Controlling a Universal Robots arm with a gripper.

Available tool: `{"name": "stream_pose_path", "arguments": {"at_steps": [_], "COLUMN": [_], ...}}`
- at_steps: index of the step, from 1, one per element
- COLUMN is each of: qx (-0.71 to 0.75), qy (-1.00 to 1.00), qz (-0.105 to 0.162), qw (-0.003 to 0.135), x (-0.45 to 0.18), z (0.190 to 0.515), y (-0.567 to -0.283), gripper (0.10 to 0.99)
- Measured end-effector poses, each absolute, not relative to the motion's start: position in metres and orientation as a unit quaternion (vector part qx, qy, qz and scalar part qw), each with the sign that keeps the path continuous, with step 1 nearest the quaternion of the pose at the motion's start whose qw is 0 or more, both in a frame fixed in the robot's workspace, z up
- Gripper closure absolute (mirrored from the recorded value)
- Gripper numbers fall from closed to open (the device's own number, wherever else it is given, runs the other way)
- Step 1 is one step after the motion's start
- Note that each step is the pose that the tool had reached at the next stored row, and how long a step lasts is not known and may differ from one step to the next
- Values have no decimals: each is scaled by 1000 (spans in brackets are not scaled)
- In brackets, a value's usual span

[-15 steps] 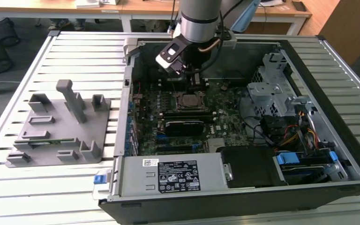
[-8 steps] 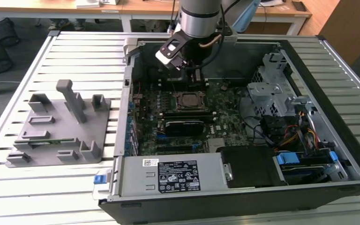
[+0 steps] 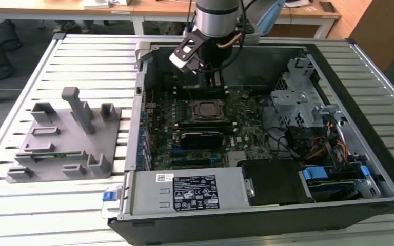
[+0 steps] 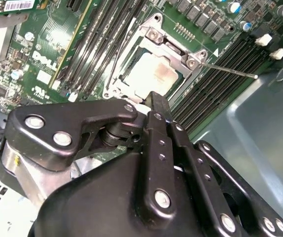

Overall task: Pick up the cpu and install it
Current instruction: 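Install the first cpu locking lever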

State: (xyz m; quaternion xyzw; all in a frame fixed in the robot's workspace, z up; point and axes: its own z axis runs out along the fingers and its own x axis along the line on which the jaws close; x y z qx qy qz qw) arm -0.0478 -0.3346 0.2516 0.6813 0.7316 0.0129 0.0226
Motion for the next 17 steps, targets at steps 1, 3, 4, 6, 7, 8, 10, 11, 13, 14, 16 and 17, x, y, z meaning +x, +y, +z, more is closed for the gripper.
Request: {"name": "stream_pose_path", "arguments": {"at_steps": [1,3,4,6,7,8,10,11,13,14,16,17], "qx": [681,681,681,681,681,681,681,681,681,681,681,681], "qy": [732,731,731,731,731,731,731,731,731,732,732,732], "qz": [15,19,19,19,19,19,18,17,16,15,11,11], "qw": [25,29,29,29,29,29,28,27,26,24,21,20], "x": [-49,-50,-50,-50,-50,-50,-50,-50,-50,-50,-50,-50], "z": [252,254,255,258,260,261,264,265,266,266,266,266], "y": [-335,-335,-335,-335,-335,-335,-335,-335,-335,-335,-335,-335], "gripper": [980,980,980,980,980,980,980,980,980,980,980,980]}}
